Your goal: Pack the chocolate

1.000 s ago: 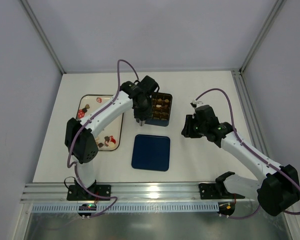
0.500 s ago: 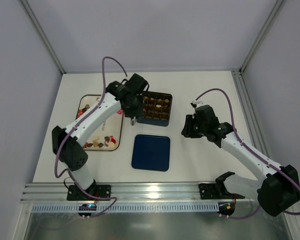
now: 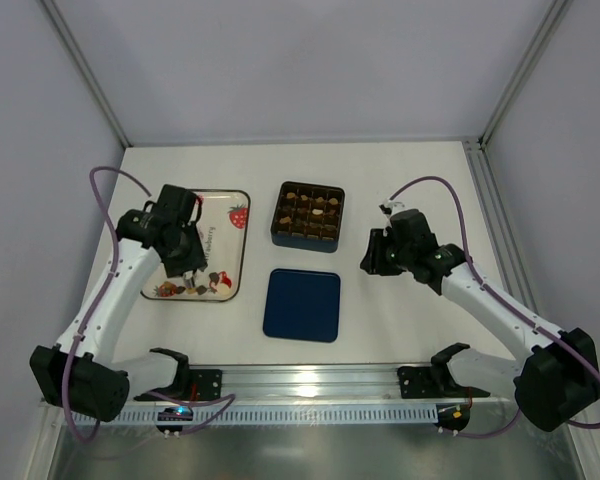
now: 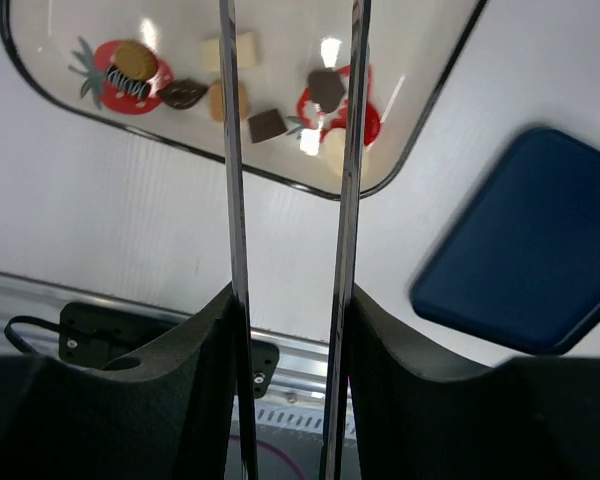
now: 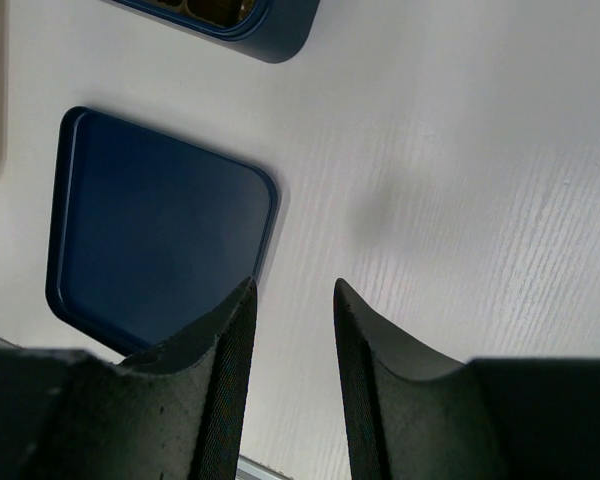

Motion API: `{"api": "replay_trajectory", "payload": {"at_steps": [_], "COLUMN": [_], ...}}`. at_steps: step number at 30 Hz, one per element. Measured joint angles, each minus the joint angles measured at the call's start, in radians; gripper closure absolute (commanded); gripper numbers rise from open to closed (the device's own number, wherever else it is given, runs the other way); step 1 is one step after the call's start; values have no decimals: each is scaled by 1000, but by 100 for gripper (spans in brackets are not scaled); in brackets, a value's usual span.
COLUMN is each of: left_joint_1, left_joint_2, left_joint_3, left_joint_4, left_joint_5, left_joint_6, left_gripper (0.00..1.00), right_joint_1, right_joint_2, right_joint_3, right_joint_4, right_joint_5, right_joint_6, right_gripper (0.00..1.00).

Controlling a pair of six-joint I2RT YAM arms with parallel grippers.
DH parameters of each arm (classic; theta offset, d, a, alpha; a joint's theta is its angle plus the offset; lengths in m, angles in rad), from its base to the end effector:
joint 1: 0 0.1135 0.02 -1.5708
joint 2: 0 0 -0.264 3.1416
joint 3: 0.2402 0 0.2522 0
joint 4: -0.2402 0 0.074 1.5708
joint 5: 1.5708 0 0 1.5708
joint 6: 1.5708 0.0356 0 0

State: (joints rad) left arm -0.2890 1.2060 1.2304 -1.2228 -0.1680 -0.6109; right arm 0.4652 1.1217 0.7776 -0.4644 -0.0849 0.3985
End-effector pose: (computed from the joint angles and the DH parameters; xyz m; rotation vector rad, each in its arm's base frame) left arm 0.2020 -0.0538 0.3245 -0.4810 2.6922 -0.0167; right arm 0.2058 0.1067 0.2460 -0.1227 2.4335 0.5026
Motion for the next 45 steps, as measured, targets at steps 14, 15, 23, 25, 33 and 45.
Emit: {"api": "replay_trajectory", "payload": {"at_steps": [14, 15, 23, 25, 33, 45], "left_joint_1": [151, 158, 221, 235, 276, 278], "left_joint_2": [-59, -58, -21, -13, 26, 76], "left_joint_3": [-172, -172, -172, -173, -173, -173], "left_joint_4": [-12, -11, 9, 18, 46, 70], "left_joint_5": [26, 27, 37, 39, 66, 101], "left_joint_6": [66, 70, 100, 108, 135, 149], "left_gripper": [54, 55, 55, 55, 58, 62], "right_joint_1": [4, 4, 4, 4, 4, 4], "right_joint_2": [20, 20, 33, 33, 38, 39], "right_joint_3": [0, 0, 0, 0, 0, 0], "right_joint_4": [25, 26, 35, 38, 39, 45], "right_joint_5": [-27, -28, -34, -34, -34, -34], "right_joint_6": [-1, -1, -1, -1, -1, -1], "right_gripper": [61, 61, 61, 61, 61, 61]}}
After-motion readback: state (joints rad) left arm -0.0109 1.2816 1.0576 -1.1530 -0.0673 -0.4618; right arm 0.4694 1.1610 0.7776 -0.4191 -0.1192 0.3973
